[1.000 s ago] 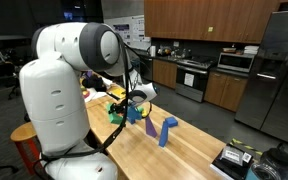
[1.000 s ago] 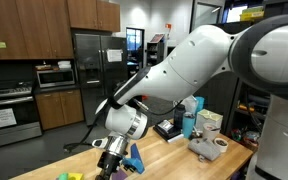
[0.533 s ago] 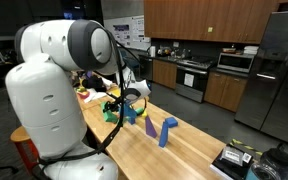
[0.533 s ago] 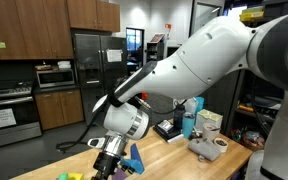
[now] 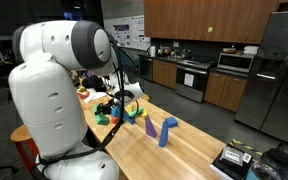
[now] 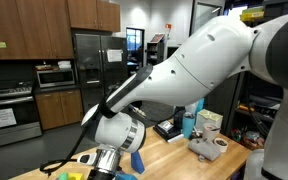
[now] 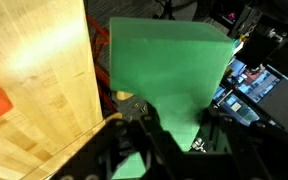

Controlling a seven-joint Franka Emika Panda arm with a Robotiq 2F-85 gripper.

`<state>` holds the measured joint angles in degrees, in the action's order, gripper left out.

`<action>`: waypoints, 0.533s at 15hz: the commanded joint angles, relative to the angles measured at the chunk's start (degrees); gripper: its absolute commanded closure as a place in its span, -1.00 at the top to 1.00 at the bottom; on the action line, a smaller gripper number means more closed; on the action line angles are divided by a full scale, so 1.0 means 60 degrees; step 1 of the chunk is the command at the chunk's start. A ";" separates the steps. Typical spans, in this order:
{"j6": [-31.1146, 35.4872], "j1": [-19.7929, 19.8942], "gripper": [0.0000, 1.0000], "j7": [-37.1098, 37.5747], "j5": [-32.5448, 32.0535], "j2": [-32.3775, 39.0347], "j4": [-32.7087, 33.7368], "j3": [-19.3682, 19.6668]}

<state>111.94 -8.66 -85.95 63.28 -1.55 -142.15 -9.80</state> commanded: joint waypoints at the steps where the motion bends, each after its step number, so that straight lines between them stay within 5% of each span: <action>1: -0.0393 0.0103 -0.62 0.0538 -0.0178 0.0147 -0.0042 0.0189; 8: -0.0915 0.0269 -0.62 0.1213 -0.0250 0.0748 0.0122 0.0419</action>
<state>108.24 -7.59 -81.28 62.85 1.84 -142.47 -7.94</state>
